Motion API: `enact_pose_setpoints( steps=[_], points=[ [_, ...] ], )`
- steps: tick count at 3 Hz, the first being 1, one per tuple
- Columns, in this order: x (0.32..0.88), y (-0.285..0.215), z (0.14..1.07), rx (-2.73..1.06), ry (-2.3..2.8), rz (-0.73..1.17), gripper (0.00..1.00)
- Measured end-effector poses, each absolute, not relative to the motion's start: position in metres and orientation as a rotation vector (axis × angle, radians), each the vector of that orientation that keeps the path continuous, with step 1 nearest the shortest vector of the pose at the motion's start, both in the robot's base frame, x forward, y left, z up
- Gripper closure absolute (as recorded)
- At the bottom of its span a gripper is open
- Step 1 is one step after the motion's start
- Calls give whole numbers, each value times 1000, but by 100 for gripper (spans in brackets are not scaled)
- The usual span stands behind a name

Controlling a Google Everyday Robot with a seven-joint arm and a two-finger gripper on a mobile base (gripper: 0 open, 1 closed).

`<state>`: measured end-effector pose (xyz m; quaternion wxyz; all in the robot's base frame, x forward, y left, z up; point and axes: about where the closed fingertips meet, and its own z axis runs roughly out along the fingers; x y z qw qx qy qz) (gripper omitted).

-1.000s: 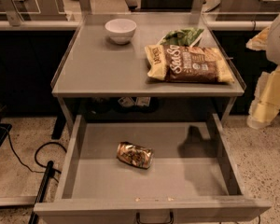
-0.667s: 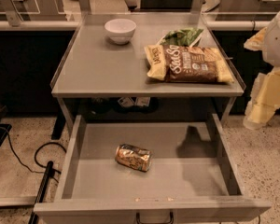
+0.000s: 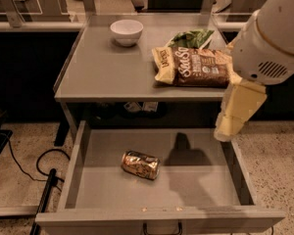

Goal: Pick orange can from top drawer and place on counter

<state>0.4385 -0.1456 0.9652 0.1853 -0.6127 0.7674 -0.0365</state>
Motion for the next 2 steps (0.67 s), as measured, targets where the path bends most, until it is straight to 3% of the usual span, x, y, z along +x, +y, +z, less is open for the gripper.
enact_pose_setpoints(
  steps=[2],
  points=[
    [424,-120,953,-1774,2175,-64,0]
  ],
)
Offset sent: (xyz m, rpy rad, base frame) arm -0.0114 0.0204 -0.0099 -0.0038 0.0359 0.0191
